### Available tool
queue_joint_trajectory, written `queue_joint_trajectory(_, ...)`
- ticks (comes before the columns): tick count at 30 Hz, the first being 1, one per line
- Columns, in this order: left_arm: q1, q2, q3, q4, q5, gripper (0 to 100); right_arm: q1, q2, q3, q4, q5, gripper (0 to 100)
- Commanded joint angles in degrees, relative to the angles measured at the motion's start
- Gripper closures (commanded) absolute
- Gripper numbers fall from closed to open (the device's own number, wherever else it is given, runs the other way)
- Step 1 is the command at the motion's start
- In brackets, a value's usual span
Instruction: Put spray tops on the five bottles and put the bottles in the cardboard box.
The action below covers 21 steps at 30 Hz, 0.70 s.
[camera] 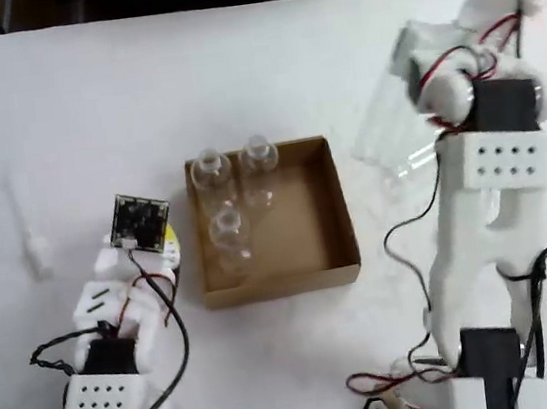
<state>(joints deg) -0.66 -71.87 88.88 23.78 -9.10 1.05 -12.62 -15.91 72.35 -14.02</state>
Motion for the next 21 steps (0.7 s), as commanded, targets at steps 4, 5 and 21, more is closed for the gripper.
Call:
queue_joint_trajectory(4,0.2,0.1,-0.4,-1.2,-0.4,97,-7.4,-11.5,6.4,-6.2,7.1,98.3)
queue_joint_trajectory(5,0.2,0.1,-0.4,-1.2,-0.4,97,-8.4,-14.2,9.0,-7.4,8.0,98.3)
queue_joint_trajectory(21,0.2,0.0,-0.4,-1.2,-0.4,97,-14.5,-47.3,72.6,-61.6,18.6,98.3)
